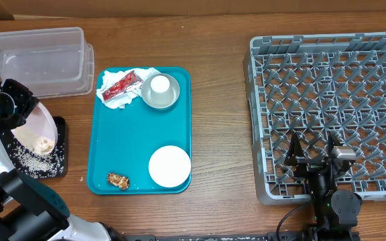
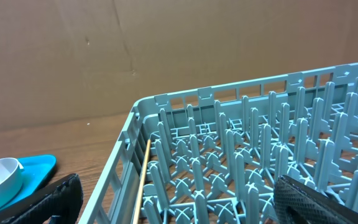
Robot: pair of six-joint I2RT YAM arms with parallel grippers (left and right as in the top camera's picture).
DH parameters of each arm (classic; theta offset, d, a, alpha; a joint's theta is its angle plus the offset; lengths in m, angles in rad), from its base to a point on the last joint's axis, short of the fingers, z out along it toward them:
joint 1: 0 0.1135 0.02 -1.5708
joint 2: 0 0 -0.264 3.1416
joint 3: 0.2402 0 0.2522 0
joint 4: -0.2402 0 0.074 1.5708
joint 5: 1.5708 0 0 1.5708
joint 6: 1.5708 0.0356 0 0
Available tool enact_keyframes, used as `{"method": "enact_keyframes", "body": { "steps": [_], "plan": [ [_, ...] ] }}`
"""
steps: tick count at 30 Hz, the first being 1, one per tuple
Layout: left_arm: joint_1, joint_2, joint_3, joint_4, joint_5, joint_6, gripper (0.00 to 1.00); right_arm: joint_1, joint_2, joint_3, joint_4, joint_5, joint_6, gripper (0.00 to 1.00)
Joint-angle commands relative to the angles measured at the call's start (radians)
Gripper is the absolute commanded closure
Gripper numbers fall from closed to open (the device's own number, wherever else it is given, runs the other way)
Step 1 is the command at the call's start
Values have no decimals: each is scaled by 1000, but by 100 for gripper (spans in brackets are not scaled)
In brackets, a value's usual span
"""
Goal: Sort waste into correct bins and load items into the dishwasher
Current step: 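Tilt the plate with the left gripper to dump rice onto black tray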
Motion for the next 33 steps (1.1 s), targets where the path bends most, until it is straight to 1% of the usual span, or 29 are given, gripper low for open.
{"method": "enact_keyframes", "body": {
  "steps": [1,23,28,31,33],
  "plan": [
    [8,5,6,1,18,5,96,-5,-10,-10,6,9,-6,0],
    [7,5,6,-25,21,4,96,-5,-10,-10,6,9,-6,0],
    [8,5,6,11,52,4,96,-5,-10,-10,6,9,-6,0],
    [15,5,6,18,148,6,96,-5,-10,-10,6,9,-6,0],
    [19,5,6,29,175,9,96,-5,-10,-10,6,9,-6,0]
  ]
}}
